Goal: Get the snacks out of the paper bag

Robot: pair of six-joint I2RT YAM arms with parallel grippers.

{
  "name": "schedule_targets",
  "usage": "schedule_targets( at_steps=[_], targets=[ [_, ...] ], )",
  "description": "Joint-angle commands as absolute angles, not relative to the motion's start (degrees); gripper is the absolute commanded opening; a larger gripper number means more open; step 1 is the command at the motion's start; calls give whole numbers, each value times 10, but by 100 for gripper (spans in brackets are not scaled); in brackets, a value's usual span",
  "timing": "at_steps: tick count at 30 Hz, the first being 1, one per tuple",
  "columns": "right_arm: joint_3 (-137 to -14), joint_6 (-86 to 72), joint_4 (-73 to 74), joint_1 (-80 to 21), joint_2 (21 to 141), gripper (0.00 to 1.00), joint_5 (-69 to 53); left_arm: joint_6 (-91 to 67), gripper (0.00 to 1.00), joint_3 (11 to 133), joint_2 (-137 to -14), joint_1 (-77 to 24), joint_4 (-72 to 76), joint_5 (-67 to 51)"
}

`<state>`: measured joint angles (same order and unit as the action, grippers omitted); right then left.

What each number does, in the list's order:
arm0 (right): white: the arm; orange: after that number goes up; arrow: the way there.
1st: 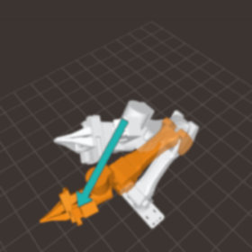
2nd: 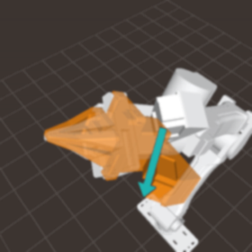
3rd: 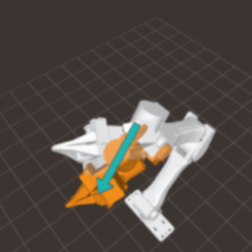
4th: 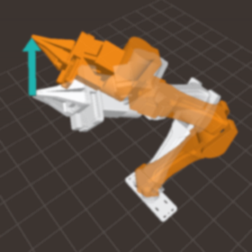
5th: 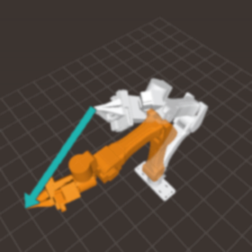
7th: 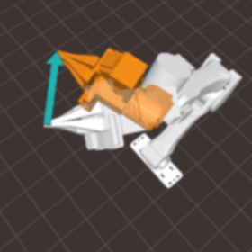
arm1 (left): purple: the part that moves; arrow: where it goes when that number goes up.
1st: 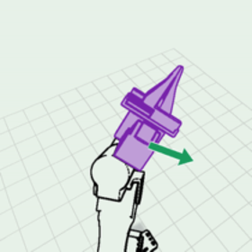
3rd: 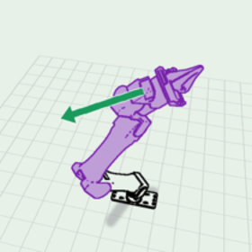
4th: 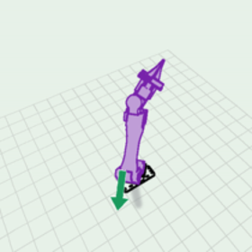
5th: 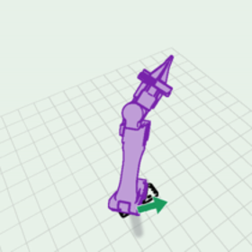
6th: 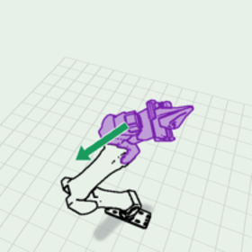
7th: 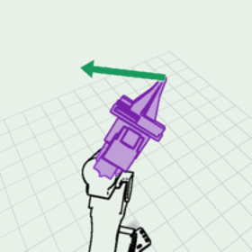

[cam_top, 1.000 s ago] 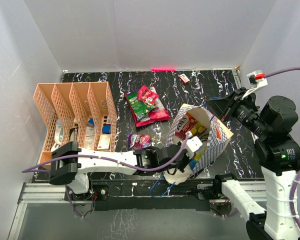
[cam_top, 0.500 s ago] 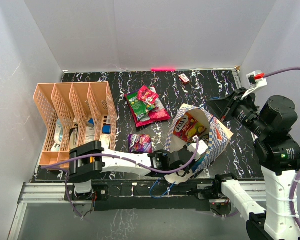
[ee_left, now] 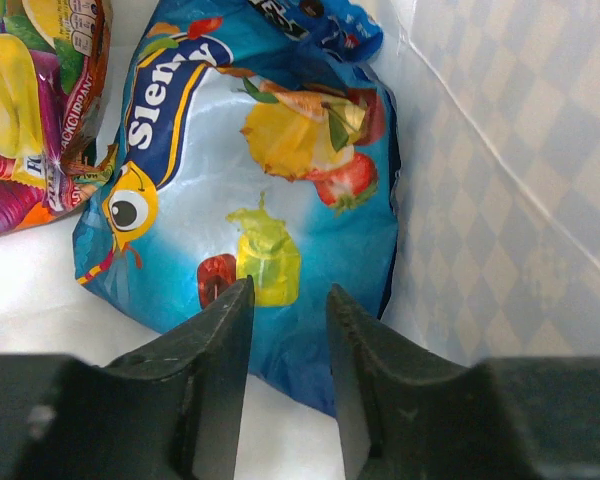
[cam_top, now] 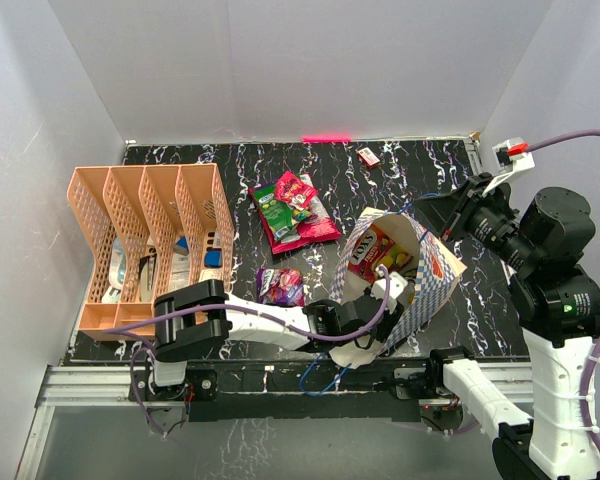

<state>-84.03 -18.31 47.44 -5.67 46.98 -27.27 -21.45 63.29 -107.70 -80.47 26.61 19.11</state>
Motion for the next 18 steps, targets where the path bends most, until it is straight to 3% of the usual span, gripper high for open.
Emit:
schedule_targets(
  at_steps=[1, 6, 8, 11, 15, 18],
  targets=[
    [-872, -181, 444, -58, 469, 8, -265, -223, 47, 641, -1087, -802, 293, 174],
    [-878, -182, 445, -59, 472, 8, -267, -207, 69, 644, -1105, -802, 288, 163],
    [-878, -182, 445, -59, 473, 8, -268, -189, 84, 653, -1114, -802, 276, 174],
    [-879, -184, 446, -59, 474, 8, -270, -156, 93, 672, -1130, -800, 255, 195],
    [-882, -187, 446, -59, 475, 8, -272, -128, 95, 691, -1164, -782, 242, 209],
    [-885, -189, 448, -59, 477, 8, -275, -107, 91, 695, -1181, -766, 254, 206]
  ],
)
